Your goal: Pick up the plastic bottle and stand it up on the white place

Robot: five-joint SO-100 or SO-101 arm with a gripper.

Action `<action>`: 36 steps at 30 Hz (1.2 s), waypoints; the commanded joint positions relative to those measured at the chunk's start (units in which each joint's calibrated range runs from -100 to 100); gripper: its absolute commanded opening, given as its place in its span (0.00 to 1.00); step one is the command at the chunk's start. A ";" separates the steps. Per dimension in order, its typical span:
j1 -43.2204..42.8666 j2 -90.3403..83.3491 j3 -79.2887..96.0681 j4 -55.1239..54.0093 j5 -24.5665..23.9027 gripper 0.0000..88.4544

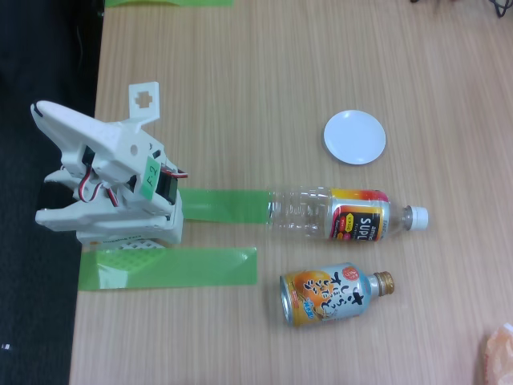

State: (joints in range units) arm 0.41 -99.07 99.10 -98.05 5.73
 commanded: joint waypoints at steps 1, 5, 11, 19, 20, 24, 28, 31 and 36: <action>-0.19 0.00 0.27 -1.27 -0.04 0.01; -0.19 0.00 0.27 -1.27 -0.04 0.01; -0.19 0.00 0.27 -1.27 -0.04 0.01; -0.19 0.00 0.27 -1.27 -0.04 0.01; -0.19 0.00 0.27 -1.27 -0.04 0.01; -0.26 0.00 0.27 -1.27 -0.04 0.01; -0.26 0.00 0.27 -1.27 -0.04 0.01; 0.18 0.00 0.27 -1.27 0.33 0.01; 0.18 0.00 0.27 -1.27 0.33 0.01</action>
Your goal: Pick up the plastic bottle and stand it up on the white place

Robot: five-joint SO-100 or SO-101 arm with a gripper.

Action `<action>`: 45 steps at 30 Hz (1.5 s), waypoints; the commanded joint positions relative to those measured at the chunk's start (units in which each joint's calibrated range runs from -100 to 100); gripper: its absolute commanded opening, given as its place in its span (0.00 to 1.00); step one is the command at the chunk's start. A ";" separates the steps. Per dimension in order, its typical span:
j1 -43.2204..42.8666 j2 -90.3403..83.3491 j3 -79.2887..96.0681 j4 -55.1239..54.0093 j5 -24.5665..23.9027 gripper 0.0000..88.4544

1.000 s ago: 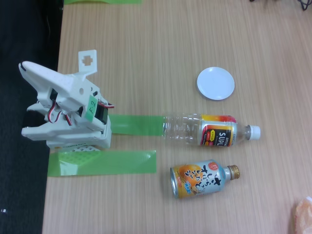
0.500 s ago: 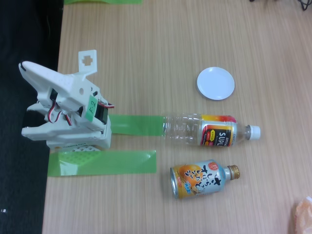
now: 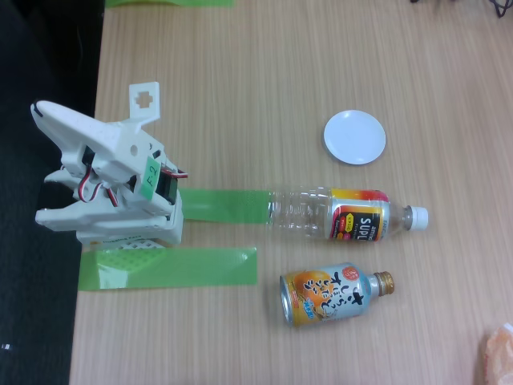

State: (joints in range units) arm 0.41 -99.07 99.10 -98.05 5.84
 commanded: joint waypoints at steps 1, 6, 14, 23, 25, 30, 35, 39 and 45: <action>0.18 0.00 0.27 -1.27 0.23 0.01; 0.18 0.00 0.27 -1.35 0.28 0.01; 0.18 0.00 0.27 -1.35 0.33 0.01; 0.18 0.00 0.27 -1.35 0.33 0.01; 0.18 0.00 0.27 -1.35 0.33 0.01; 0.11 0.00 0.27 -0.32 0.33 0.01; 0.26 0.00 -0.27 9.38 0.38 0.01; 0.26 0.00 -3.08 20.88 0.44 0.01; 0.26 0.00 -10.87 40.28 0.44 0.01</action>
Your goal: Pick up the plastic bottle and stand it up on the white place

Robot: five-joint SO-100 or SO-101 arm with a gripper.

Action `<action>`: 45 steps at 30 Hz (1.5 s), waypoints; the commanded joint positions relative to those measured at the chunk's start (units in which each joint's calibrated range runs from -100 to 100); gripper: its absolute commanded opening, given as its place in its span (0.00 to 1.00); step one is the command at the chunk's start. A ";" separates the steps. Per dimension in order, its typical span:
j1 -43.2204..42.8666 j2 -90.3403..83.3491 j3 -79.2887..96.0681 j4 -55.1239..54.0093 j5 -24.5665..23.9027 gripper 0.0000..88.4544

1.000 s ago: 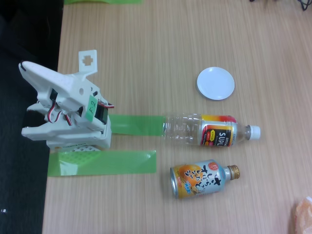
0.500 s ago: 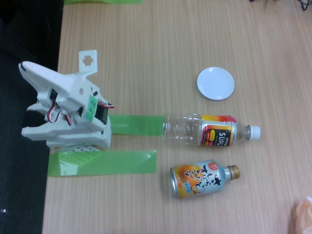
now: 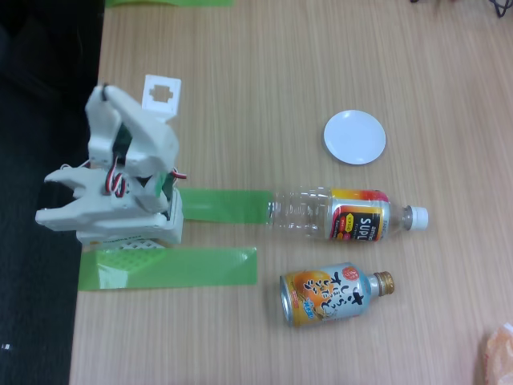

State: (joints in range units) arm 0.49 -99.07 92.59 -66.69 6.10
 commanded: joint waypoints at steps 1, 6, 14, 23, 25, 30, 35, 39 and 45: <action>0.18 0.00 -5.45 12.10 0.17 0.01; 0.26 0.00 -10.88 25.92 0.17 0.01; 0.26 0.00 -12.15 33.99 0.12 0.01; -0.19 0.00 -10.70 33.99 0.12 0.01; -0.04 0.00 -9.88 33.99 0.12 0.01; 0.18 0.00 -9.79 33.99 -0.30 0.01; 0.18 0.00 -10.61 33.99 0.07 0.01; 0.33 0.67 -15.68 34.76 0.12 0.01; 4.85 14.03 -25.82 34.76 0.12 0.01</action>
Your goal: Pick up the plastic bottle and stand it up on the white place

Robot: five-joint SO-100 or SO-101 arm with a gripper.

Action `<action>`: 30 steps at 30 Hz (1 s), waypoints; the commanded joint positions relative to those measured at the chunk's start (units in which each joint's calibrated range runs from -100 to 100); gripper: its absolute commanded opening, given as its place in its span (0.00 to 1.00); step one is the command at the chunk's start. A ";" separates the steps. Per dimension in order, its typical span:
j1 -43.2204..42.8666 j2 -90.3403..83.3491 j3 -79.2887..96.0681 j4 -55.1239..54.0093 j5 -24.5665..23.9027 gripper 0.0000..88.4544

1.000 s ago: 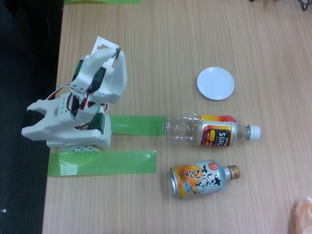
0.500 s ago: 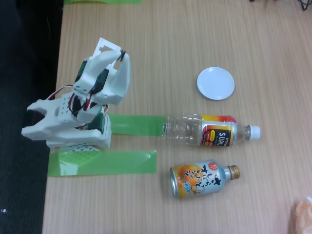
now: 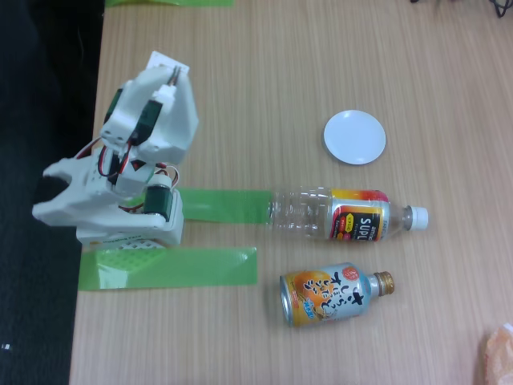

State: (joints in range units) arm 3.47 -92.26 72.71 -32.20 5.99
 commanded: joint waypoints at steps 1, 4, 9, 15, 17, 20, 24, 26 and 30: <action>2.53 10.48 -8.20 0.27 0.23 0.01; 4.01 20.23 -15.17 0.27 0.23 0.01; 5.49 33.84 -25.22 0.27 0.33 0.01; 4.97 47.86 -36.54 0.27 3.95 0.01; 4.97 52.23 -40.43 0.44 4.16 0.01; 4.97 57.10 -46.04 4.90 4.16 0.02; 4.90 60.88 -56.46 21.13 4.16 0.06; 4.08 62.39 -61.53 30.40 4.16 0.11; 1.56 65.92 -70.76 43.62 4.16 0.19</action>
State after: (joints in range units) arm 6.46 -27.86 9.81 2.38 9.94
